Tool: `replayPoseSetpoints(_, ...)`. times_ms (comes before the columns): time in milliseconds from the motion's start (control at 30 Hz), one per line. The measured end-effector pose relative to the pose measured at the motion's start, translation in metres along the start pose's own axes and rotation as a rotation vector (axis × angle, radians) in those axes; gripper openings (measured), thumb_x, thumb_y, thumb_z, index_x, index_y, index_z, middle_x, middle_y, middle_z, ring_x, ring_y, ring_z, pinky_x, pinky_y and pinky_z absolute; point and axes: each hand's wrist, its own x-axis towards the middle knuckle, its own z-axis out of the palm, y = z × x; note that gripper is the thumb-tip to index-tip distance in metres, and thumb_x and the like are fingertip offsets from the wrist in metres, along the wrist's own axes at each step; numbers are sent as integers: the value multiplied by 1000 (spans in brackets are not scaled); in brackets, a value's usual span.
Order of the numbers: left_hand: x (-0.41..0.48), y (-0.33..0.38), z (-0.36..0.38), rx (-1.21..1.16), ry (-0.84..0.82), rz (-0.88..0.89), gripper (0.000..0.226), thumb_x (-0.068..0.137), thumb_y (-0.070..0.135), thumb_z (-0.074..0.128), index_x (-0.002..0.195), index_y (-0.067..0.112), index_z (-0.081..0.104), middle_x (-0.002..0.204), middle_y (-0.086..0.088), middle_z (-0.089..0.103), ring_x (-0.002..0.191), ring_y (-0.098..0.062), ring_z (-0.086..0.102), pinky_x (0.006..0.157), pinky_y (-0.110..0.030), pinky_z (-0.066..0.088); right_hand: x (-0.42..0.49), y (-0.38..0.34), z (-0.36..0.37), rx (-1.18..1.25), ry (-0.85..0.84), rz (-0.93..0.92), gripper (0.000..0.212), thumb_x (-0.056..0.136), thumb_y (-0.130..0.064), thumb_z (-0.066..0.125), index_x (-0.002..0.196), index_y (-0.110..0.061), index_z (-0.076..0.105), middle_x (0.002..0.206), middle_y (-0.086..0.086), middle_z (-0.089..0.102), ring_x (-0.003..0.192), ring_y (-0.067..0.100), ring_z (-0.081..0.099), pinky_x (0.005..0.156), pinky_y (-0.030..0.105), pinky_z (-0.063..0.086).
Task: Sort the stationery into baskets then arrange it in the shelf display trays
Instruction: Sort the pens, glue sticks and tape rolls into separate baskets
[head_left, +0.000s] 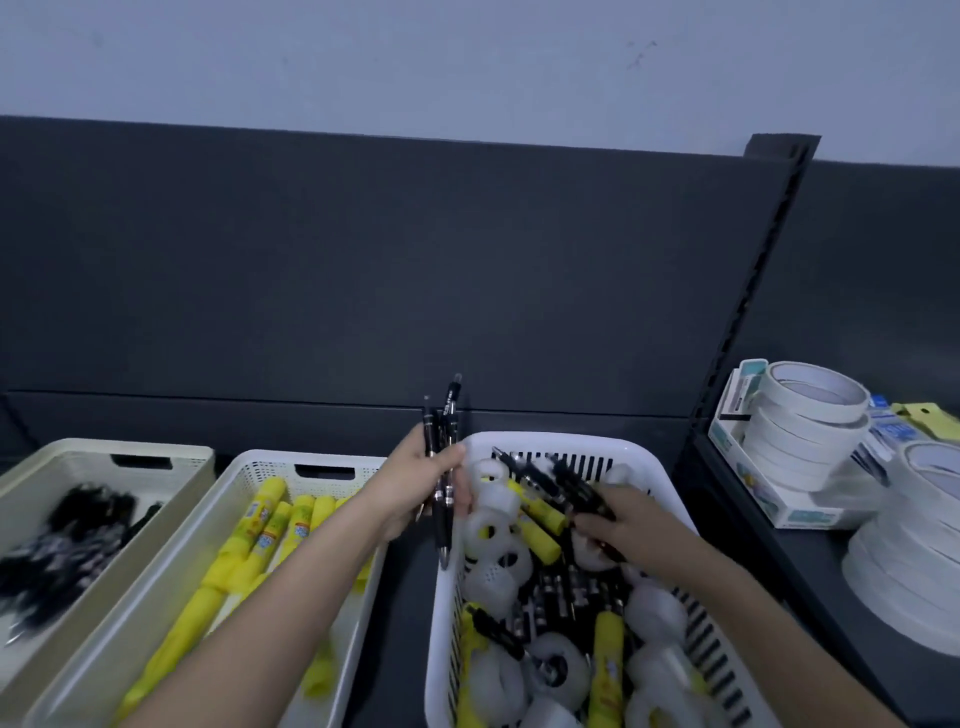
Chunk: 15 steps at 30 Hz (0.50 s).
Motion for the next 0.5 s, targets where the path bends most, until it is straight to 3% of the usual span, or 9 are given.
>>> replayPoseSetpoints(133, -10, 4, -31, -65, 135, 40, 14, 97, 11, 47, 85, 13, 39, 55, -6, 47, 40, -16, 44, 43, -25, 41, 2, -40, 15, 692, -3, 31, 13, 95, -1, 45, 86, -3, 54, 67, 11, 62, 56, 22, 59, 51, 28, 49)
replayPoseSetpoints(233, -26, 10, -71, -78, 208, 99, 18, 97, 10, 46, 81, 14, 38, 52, -6, 44, 38, -15, 39, 40, -23, 36, 18, -73, 40, 852, -62, 43, 13, 94, 1, 43, 90, -4, 54, 66, 13, 63, 53, 22, 61, 48, 29, 50)
replayPoseSetpoints(367, -51, 16, -149, -45, 375, 146, 20, 97, 10, 46, 78, 16, 39, 48, -4, 44, 37, -14, 36, 39, -22, 33, 47, -135, 81, 693, -183, -55, 14, 93, 2, 44, 85, -8, 49, 68, 12, 62, 50, 18, 60, 48, 27, 49)
replayPoseSetpoints(500, -74, 16, -239, 44, 558, 67, 18, 96, 11, 46, 80, 15, 38, 51, -2, 42, 36, -12, 36, 38, -20, 31, 88, -202, 146, 110, -187, -294, 14, 88, -2, 50, 82, -15, 48, 75, 8, 57, 60, 19, 60, 48, 27, 45)
